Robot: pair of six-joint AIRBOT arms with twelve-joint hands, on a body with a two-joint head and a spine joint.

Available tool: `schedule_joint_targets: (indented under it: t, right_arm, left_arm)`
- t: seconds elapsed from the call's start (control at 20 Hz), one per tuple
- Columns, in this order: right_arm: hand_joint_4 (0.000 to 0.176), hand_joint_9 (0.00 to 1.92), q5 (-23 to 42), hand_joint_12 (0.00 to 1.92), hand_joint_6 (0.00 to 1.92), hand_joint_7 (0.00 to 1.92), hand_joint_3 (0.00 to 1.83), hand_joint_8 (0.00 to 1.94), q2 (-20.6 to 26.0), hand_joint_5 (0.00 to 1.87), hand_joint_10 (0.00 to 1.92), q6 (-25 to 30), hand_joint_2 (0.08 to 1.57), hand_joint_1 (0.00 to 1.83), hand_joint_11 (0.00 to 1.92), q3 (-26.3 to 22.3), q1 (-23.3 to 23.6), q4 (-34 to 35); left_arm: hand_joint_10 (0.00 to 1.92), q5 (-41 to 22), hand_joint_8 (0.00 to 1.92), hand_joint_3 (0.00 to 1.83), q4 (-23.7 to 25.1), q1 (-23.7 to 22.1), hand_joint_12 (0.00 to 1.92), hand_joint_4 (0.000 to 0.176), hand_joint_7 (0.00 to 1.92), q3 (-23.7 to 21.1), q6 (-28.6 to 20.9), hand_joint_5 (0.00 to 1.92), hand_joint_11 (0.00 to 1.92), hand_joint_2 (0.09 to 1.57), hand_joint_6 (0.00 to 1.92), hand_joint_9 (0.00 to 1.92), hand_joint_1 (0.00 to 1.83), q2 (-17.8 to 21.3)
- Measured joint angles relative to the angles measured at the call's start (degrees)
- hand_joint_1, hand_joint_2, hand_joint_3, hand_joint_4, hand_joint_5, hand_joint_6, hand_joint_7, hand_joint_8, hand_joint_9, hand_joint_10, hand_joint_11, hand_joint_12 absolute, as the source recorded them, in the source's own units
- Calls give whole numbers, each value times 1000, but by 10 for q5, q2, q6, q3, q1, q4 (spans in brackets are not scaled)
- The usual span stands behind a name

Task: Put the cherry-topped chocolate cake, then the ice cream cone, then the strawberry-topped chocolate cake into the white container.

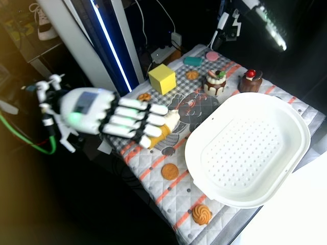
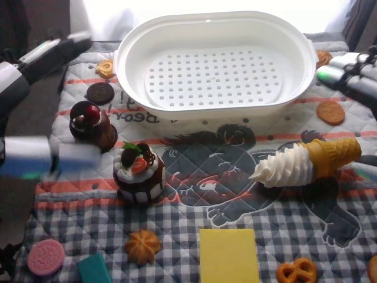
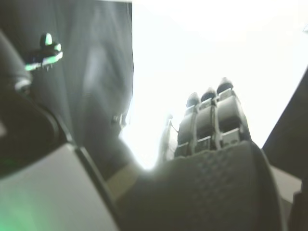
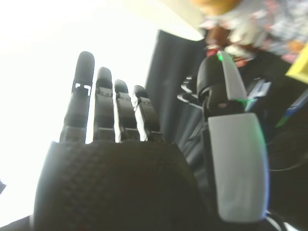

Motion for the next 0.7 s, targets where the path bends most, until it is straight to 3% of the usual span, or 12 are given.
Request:
schedule_joint_targets:
  t: [0.05, 0.1, 0.15, 0.2, 0.25, 0.3, 0.35, 0.4, 0.55, 0.6, 0.65, 0.7]
  right_arm:
    - [0, 5, -19, 132, 0, 3, 14, 0, 0, 0, 1, 0, 1229, 498, 0, 0, 7, -12]
    - [0, 0, -33, 131, 0, 0, 8, 0, 0, 0, 0, 0, 1240, 482, 0, 0, 11, -22]
    - [19, 0, -42, 89, 0, 0, 7, 0, 0, 0, 0, 0, 1260, 517, 0, 0, 11, -26]
    - [35, 0, -50, 82, 0, 0, 2, 0, 1, 0, 0, 0, 1254, 520, 0, 0, 11, -26]
    - [53, 0, -57, 16, 0, 0, 0, 0, 2, 0, 0, 0, 1245, 520, 0, 0, 11, -26]
    - [63, 0, -58, 11, 0, 0, 0, 0, 2, 0, 0, 0, 1241, 511, 16, 0, 11, -26]
    - [62, 0, -58, 7, 0, 0, 0, 0, 2, 0, 0, 0, 1239, 495, 9, 0, 11, -26]
    - [63, 0, -58, 1, 0, 0, 0, 0, 2, 0, 0, 0, 1235, 496, 1, 0, 11, -26]
    - [9, 1, -58, 6, 0, 0, 5, 0, 2, 0, 0, -1, 1254, 482, 11, 0, 10, -26]
    - [0, 2, -58, 7, 0, 0, 6, 0, 2, 0, 1, -1, 1257, 477, 11, 0, 9, -27]
    - [13, 0, -59, 5, 0, 0, 7, 0, 2, 0, 0, -1, 1260, 465, 5, 0, 9, -27]
    - [18, 0, -59, 5, 0, 0, 4, 0, 2, 0, 0, -1, 1257, 476, 2, 0, 9, -27]
  left_arm:
    - [27, 17, 1, 1, 0, -4, 379, 26, 69, 5, 0, 36, 0, 1302, 4, 15, 597, 0]
    - [15, 32, 0, 0, 1, -9, 303, 45, 47, 10, 0, 29, 0, 1291, 1, 8, 530, 0]
    - [12, 44, 1, 0, 2, -12, 234, 51, 51, 15, 1, 39, 0, 1273, 2, 22, 503, -2]
    - [2, 61, 4, 1, 0, -17, 46, 35, 25, 19, 6, 25, 0, 1286, 3, 4, 532, -6]
    - [0, 85, 0, 0, -6, -27, 8, 41, 4, 24, 22, 18, 0, 1287, 2, 0, 582, -12]
    - [0, 101, 0, 0, -12, -33, 1, 29, 0, 25, 34, 17, 0, 1284, 1, 0, 609, -14]
    - [0, 124, 0, 0, -22, -45, 0, 25, 0, 29, 73, 19, 0, 1270, 2, 0, 599, -22]
    - [0, 136, 0, 0, -35, -51, 0, 6, 0, 30, 95, 21, 0, 1261, 2, 0, 605, -27]
    - [0, 186, 0, 0, -55, -75, 15, 6, 0, 58, 125, 36, 23, 1223, 5, 0, 621, -54]
    - [0, 197, 0, 0, -59, -80, 19, 46, 0, 66, 130, 15, 28, 1216, 0, 0, 627, -59]
    - [3, 215, 3, 0, -71, -88, 29, 14, 9, 77, 143, 17, 44, 1205, 2, 8, 645, -66]
    - [9, 226, 4, 0, -81, -93, 197, 0, 17, 84, 156, 24, 8, 1191, 3, 22, 666, -72]
